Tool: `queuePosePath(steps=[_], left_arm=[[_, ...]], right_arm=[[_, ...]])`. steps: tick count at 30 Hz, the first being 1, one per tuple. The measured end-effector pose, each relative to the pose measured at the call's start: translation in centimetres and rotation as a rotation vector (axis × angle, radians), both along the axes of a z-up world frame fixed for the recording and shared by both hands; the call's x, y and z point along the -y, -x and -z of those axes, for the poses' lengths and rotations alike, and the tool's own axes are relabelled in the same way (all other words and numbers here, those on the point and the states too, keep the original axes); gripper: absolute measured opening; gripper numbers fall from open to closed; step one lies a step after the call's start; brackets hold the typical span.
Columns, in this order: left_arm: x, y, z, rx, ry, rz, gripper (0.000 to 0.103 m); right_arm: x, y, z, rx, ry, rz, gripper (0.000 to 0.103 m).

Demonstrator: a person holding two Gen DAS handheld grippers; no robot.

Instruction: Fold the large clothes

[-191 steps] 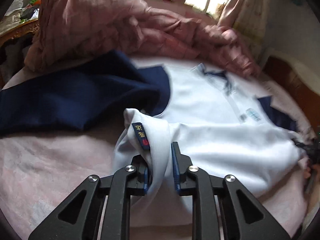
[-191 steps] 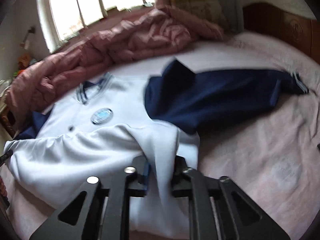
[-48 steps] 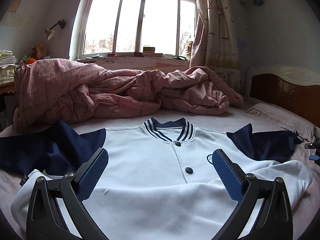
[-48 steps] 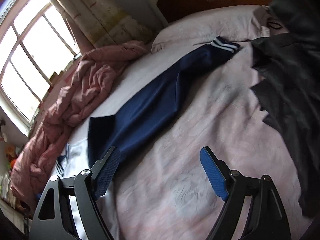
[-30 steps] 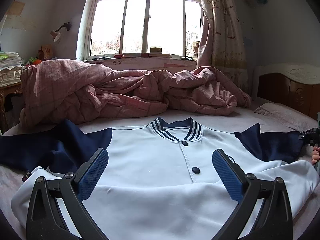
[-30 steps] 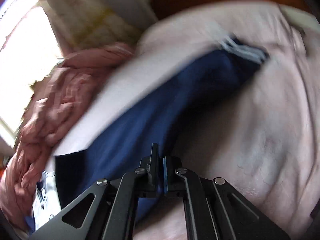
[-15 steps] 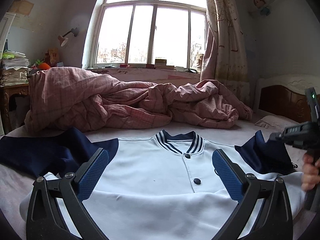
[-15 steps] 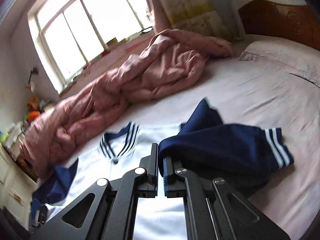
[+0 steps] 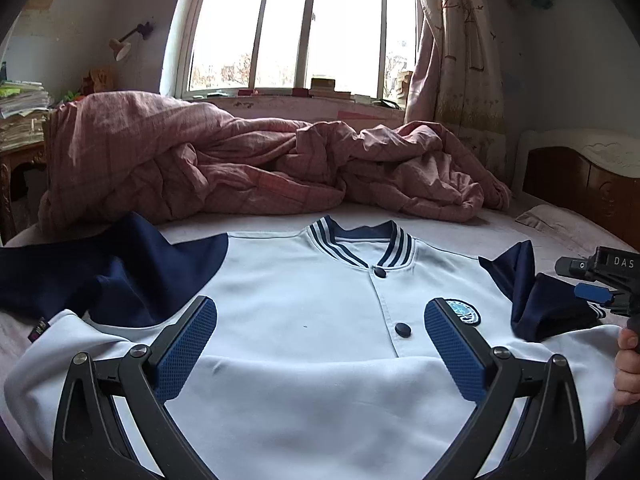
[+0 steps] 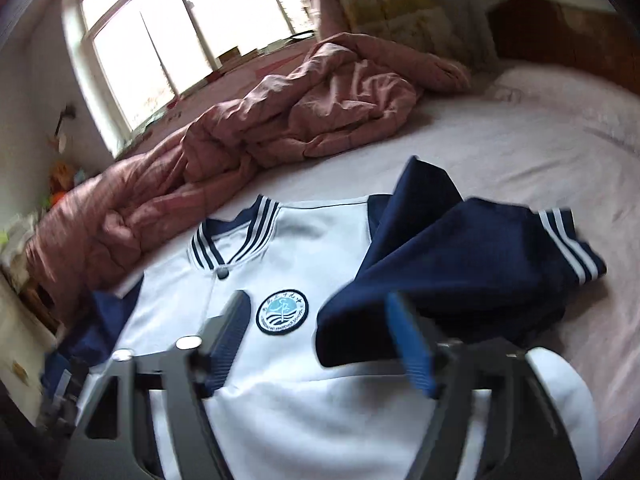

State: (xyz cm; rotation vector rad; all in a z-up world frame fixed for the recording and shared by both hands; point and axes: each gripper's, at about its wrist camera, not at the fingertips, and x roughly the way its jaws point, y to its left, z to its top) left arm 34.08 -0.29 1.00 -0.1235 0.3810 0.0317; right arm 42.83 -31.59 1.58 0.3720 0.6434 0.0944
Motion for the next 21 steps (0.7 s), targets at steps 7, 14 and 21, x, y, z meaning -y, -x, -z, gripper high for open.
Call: queuePosePath(steps=[7, 14, 21], left_arm=[[-0.5, -0.1, 0.4, -0.018, 0.048, 0.018, 0.103], [-0.3, 0.1, 0.3, -0.005, 0.056, 0.044, 0.103], [0.1, 0.2, 0.1, 0.003, 0.037, 0.042, 0.103]], right_arm=[[6.3, 1.3, -1.9, 0.022, 0.039, 0.262, 0.075], [19.2, 1.0, 5.2, -0.186, -0.467, 0.470, 0.075], [21.0, -0.7, 6.5, -0.129, -0.423, 0.421, 0.071]])
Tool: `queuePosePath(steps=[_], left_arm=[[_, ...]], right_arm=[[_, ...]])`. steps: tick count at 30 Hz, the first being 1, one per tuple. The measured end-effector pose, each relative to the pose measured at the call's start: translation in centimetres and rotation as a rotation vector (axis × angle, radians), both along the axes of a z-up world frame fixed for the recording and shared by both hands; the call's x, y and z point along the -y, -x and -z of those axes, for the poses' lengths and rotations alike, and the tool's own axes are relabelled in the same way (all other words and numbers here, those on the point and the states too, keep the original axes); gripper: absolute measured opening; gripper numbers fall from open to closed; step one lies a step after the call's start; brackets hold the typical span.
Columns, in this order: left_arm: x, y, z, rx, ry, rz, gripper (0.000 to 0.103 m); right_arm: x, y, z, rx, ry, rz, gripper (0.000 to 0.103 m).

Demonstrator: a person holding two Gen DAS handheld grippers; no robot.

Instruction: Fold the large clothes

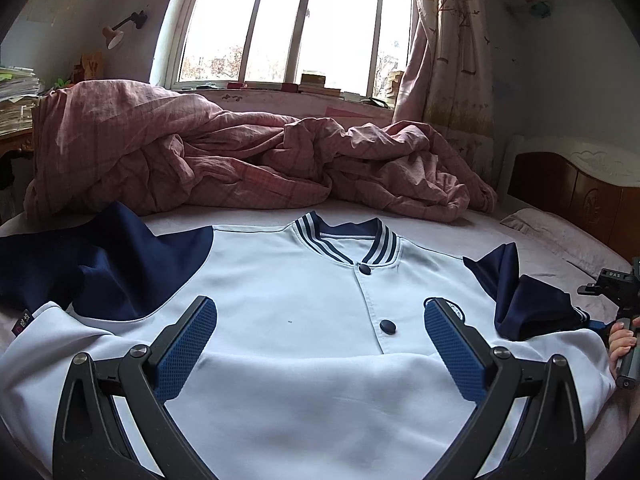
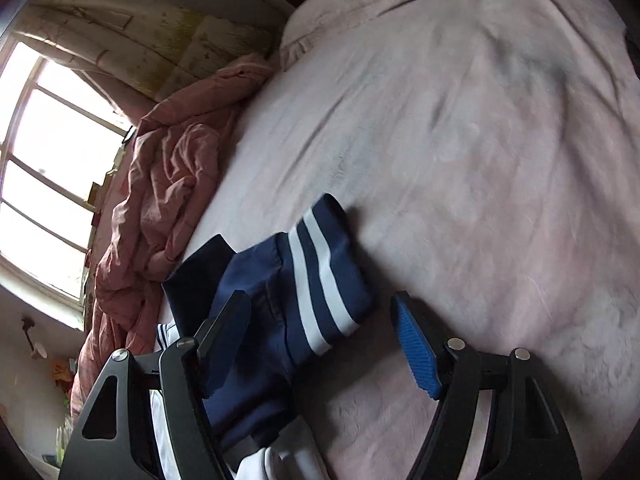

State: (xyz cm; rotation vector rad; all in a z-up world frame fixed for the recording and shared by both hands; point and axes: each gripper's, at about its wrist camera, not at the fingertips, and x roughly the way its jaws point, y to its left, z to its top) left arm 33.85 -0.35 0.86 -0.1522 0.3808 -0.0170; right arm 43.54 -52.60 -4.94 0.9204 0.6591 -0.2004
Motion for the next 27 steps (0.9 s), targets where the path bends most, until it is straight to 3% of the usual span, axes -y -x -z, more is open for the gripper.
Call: queuePosePath(steps=[2, 4, 6, 7, 11, 15, 17, 21, 27], left_arm=[[0.0, 0.0, 0.0, 0.002, 0.000, 0.000, 0.103], [0.1, 0.1, -0.1, 0.004, -0.007, -0.005, 0.103], [0.1, 0.2, -0.2, 0.010, -0.015, -0.003, 0.103], [0.2, 0.3, -0.2, 0.015, -0.021, -0.002, 0.103], [0.7, 0.6, -0.6, 0.040, -0.049, 0.005, 0.103], [1.2, 0.7, -0.6, 0.052, -0.074, 0.010, 0.103], [1.2, 0.7, -0.6, 0.054, -0.073, 0.011, 0.103], [1.1, 0.7, -0.6, 0.048, -0.066, 0.008, 0.103], [1.1, 0.6, -0.6, 0.043, -0.061, 0.012, 0.103]], right_arm=[[-0.6, -0.4, -0.1, -0.041, 0.087, 0.017, 0.057], [-1.6, -0.7, -0.9, -0.058, 0.185, 0.022, 0.033], [-2.3, -0.7, -1.7, -0.011, 0.214, -0.018, 0.014], [-2.6, -0.6, -2.0, 0.021, 0.217, -0.034, 0.011], [-4.8, 0.0, -4.1, 0.167, 0.209, -0.153, 0.009], [-9.1, -0.3, -5.8, 0.238, 0.224, -0.318, 0.009], [-11.9, -0.8, -6.0, 0.225, 0.257, -0.416, 0.009], [-17.3, -2.3, -5.2, 0.178, 0.224, -0.593, 0.009], [-24.6, -1.4, -5.1, 0.162, 0.330, -0.798, 0.009]])
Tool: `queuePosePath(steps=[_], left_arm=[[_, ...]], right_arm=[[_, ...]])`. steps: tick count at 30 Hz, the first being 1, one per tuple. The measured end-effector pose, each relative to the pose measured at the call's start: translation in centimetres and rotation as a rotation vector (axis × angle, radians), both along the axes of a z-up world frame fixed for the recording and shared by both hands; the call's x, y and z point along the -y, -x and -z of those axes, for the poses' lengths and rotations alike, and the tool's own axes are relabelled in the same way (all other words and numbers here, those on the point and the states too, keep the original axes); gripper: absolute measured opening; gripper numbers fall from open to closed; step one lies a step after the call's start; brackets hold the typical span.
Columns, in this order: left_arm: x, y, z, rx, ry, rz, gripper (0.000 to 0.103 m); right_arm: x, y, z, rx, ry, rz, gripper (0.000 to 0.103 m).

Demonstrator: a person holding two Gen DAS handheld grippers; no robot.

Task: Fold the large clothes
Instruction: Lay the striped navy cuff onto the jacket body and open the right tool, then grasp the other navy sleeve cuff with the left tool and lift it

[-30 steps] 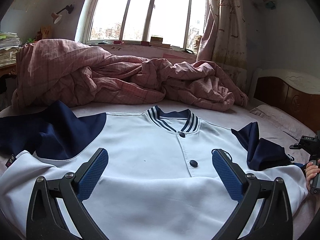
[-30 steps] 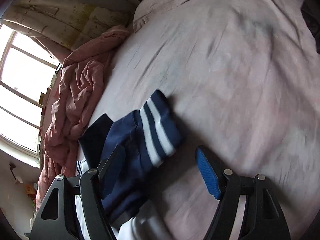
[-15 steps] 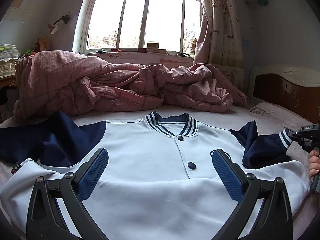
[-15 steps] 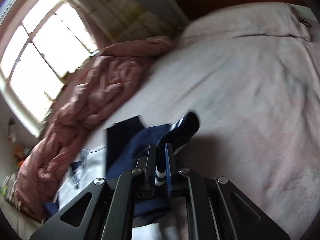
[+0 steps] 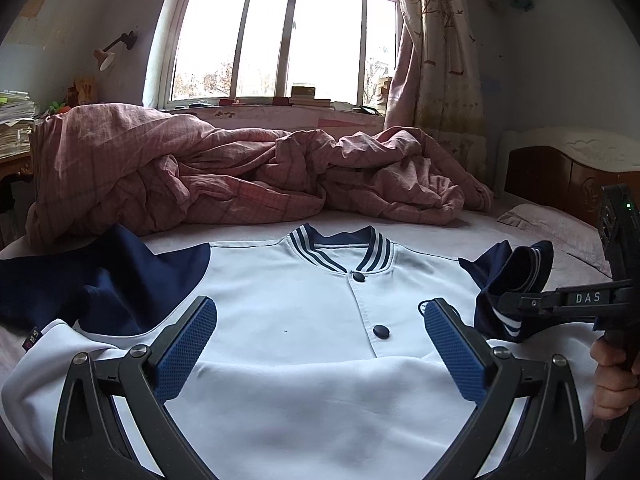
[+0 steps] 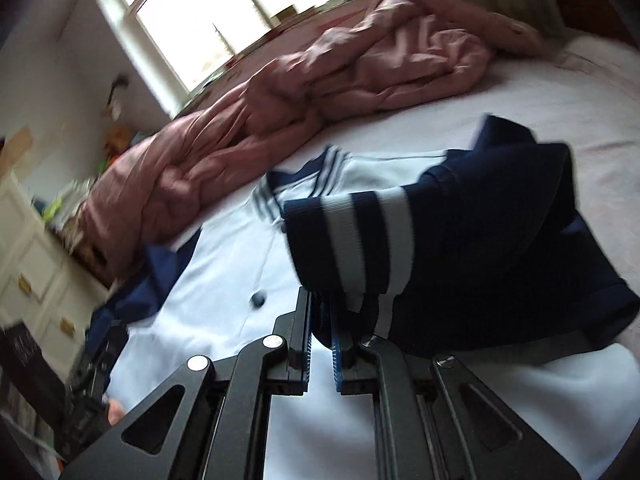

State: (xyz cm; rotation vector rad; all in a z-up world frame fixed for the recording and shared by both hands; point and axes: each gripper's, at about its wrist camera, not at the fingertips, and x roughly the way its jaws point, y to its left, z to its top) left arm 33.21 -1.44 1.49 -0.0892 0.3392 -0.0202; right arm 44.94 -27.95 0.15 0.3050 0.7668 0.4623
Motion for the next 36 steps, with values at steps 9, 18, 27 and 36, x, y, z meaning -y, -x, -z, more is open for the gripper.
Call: queuePosePath(steps=[9, 18, 27, 36], left_arm=[[0.7, -0.8, 0.6, -0.065, 0.024, 0.121, 0.103], [5.5, -2.9, 0.4, -0.241, 0.027, 0.343, 0.085], [15.1, -9.5, 1.5, -0.490, -0.086, 0.457, 0.079], [19.0, -12.9, 4.5, -0.538, -0.384, 0.322, 0.032]], right_arm=[[-0.4, 2.1, -0.7, 0.031, 0.010, 0.009, 0.054], [5.1, 3.8, -3.8, 0.144, 0.097, 0.353, 0.055], [10.8, 4.2, -4.4, 0.123, 0.098, 0.530, 0.059], [12.9, 3.3, -3.7, 0.062, -0.020, 0.530, 0.059]])
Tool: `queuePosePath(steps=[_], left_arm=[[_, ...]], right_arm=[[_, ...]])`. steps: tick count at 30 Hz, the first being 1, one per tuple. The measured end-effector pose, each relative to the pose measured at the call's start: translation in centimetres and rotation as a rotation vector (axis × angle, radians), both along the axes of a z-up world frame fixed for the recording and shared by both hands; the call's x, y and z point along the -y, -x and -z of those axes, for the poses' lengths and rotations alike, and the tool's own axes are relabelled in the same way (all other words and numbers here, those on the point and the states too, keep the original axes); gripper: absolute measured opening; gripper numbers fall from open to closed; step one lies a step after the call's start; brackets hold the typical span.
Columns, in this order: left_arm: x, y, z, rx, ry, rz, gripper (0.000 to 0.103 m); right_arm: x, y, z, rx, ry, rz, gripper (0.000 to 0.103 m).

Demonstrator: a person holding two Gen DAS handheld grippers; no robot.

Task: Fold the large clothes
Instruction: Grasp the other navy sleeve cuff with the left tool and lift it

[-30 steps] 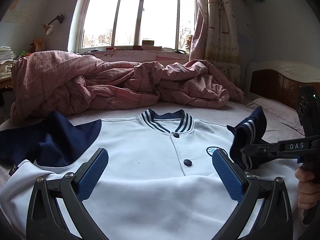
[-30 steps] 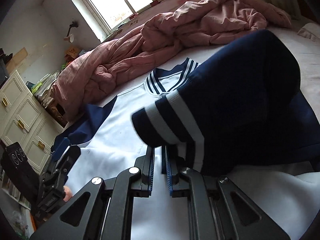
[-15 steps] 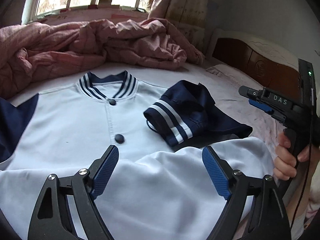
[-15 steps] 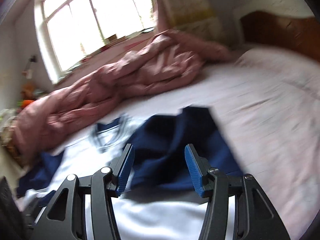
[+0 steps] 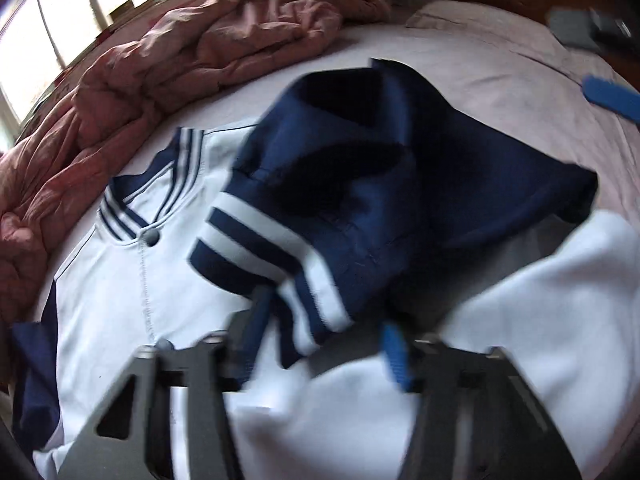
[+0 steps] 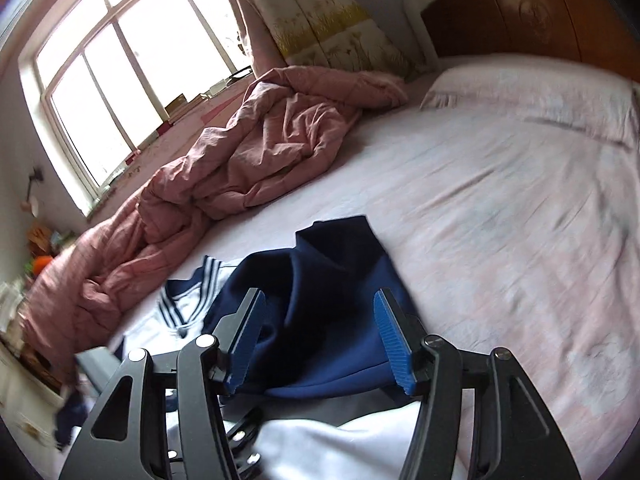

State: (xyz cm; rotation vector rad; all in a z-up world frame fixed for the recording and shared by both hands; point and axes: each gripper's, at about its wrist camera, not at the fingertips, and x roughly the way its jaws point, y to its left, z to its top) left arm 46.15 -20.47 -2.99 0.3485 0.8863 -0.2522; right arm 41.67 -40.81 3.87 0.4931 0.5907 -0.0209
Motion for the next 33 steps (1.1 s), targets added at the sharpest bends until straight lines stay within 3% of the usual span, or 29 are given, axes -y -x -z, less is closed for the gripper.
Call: queuePosePath(steps=[2, 4, 7, 10, 13, 19, 23, 30, 31, 33], left_arm=[[-1.8, -0.3, -1.0, 0.018, 0.090, -0.031, 0.015], [-3.5, -0.6, -2.1, 0.056, 0.126, -0.074, 0.010], [-6.9, -0.4, -3.8, 0.128, 0.119, -0.157, 0.008], [-11.1, -0.4, -5.2, 0.175, 0.081, -0.279, 0.008], [-15.6, -0.4, -5.9, 0.244, -0.043, -0.409, 0.008], [-23.3, -0.2, -4.4, 0.195, -0.125, -0.551, 0.008], [-26.8, 0.1, -2.8, 0.154, -0.069, -0.579, 0.013], [-30.1, 0.9, -2.2, 0.159, 0.038, -0.637, 0.017], [-30.4, 1.1, -2.5, 0.171, 0.042, -0.650, 0.020], [-30.6, 1.5, -3.0, 0.197, 0.036, -0.662, 0.041]], right_arm=[[-0.1, -0.2, 0.1, -0.013, 0.028, 0.017, 0.059], [-0.5, -0.3, 0.2, -0.027, 0.065, 0.037, 0.059], [-0.9, -0.4, 0.3, -0.038, 0.075, 0.033, 0.059], [-1.0, -0.6, 0.5, -0.054, 0.089, 0.033, 0.059], [-1.0, -0.8, 0.7, -0.066, 0.099, 0.043, 0.059], [-0.6, -1.0, 1.3, -0.081, 0.060, 0.035, 0.063], [-1.1, -1.6, 1.9, -0.115, 0.057, 0.007, 0.063], [-2.6, -1.2, 1.3, -0.086, 0.123, 0.013, 0.064], [-2.8, -1.2, 1.3, -0.087, 0.131, 0.013, 0.065], [-3.1, -1.3, 1.3, -0.090, 0.137, 0.000, 0.065]])
